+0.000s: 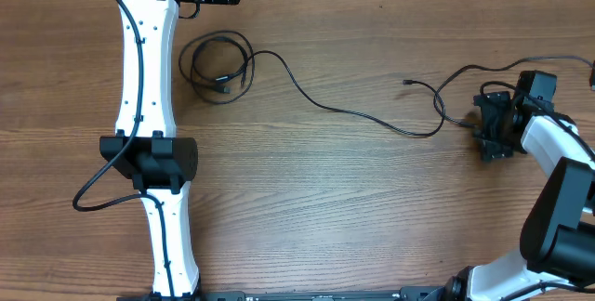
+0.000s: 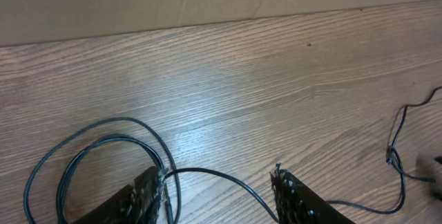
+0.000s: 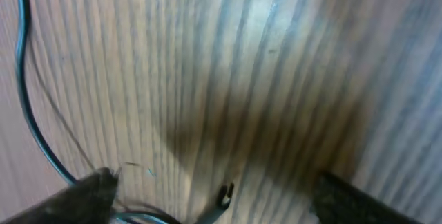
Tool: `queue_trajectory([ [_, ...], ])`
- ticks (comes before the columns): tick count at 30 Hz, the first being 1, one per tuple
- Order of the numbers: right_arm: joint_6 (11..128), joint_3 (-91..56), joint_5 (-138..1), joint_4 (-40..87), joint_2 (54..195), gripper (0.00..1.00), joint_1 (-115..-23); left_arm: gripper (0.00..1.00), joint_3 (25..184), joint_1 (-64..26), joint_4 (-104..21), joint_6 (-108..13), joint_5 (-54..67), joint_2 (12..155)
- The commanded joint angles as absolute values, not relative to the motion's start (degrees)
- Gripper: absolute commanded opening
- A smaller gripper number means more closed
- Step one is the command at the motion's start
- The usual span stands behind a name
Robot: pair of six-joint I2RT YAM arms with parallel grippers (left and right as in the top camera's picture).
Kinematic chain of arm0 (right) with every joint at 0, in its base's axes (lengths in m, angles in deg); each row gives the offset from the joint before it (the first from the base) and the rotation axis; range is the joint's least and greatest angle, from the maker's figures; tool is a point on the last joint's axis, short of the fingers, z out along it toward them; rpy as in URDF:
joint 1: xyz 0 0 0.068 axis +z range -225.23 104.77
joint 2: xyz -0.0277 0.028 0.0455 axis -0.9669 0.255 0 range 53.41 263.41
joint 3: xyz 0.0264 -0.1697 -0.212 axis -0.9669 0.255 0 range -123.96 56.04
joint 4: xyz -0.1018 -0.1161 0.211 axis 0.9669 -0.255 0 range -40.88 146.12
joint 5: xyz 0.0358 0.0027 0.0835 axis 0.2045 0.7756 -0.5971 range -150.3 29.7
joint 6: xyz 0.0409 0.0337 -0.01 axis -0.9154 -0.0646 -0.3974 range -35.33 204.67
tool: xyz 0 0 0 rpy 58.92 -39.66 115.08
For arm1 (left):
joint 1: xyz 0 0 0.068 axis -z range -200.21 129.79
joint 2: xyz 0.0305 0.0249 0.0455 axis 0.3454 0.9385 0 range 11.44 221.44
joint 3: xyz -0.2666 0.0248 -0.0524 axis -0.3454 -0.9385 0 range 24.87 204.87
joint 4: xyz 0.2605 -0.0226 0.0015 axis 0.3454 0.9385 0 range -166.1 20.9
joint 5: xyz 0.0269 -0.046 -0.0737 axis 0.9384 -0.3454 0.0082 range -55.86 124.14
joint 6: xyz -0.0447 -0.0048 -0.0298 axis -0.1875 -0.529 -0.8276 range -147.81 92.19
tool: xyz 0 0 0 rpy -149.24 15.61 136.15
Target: Untangle cables
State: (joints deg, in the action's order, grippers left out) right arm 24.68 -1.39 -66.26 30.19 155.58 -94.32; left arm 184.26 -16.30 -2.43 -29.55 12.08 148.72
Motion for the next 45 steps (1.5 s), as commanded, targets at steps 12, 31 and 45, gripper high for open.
queue_trajectory([
  [12, 19.52, -1.50, -69.32, 31.85, 157.18, 0.70, -91.74, 0.53, 185.64, -16.09, -2.63, -31.21, 12.05, 148.26],
  [31, 31.50, -3.31, -65.95, 29.58, 162.23, 0.04, -90.17, 0.54, 185.64, -16.13, -2.67, -30.97, 12.12, 148.26],
  [45, 33.62, -18.00, -90.17, 21.01, 157.55, 0.04, -78.23, 0.54, 185.64, -16.13, -2.63, -30.97, 12.29, 148.26],
])
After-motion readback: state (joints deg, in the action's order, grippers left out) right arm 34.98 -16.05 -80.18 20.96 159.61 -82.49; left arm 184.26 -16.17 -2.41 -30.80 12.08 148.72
